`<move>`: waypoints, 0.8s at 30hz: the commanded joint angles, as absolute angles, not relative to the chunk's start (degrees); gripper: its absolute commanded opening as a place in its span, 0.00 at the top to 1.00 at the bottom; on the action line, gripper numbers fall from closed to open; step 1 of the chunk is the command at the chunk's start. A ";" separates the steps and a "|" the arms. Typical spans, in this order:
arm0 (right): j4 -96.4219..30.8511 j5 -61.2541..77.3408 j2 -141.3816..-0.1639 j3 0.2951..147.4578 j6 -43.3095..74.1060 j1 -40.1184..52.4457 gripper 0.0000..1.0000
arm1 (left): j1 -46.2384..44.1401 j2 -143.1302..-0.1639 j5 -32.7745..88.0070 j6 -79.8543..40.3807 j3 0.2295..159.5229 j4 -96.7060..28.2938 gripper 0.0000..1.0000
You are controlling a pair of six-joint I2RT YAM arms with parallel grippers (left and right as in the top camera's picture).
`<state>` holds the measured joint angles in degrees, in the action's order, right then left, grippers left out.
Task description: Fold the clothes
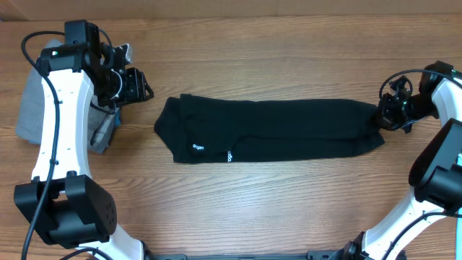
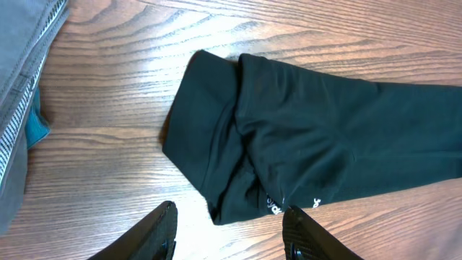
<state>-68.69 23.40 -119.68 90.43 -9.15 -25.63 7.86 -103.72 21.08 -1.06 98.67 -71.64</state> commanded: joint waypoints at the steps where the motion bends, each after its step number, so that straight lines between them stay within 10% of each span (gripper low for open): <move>1: -68.29 21.85 -117.86 91.46 -8.08 -25.82 0.96 | 7.46 -104.12 22.13 0.25 99.92 -71.77 0.49; 11: -67.31 20.99 -117.86 91.46 -7.66 -25.82 0.96 | 7.46 -104.12 22.13 0.27 99.92 -71.68 0.49; 13: -67.05 20.51 -117.89 91.18 -7.64 -25.82 0.86 | 7.46 -104.12 22.13 0.25 99.92 -71.75 0.49; 15: -65.60 18.92 -117.89 90.13 -7.31 -25.85 0.50 | 7.46 -104.12 22.13 0.25 99.92 -71.79 0.49; 24: -57.36 22.26 -119.20 87.05 -6.20 -31.16 0.38 | 7.42 -104.12 22.13 0.27 99.92 -71.79 0.49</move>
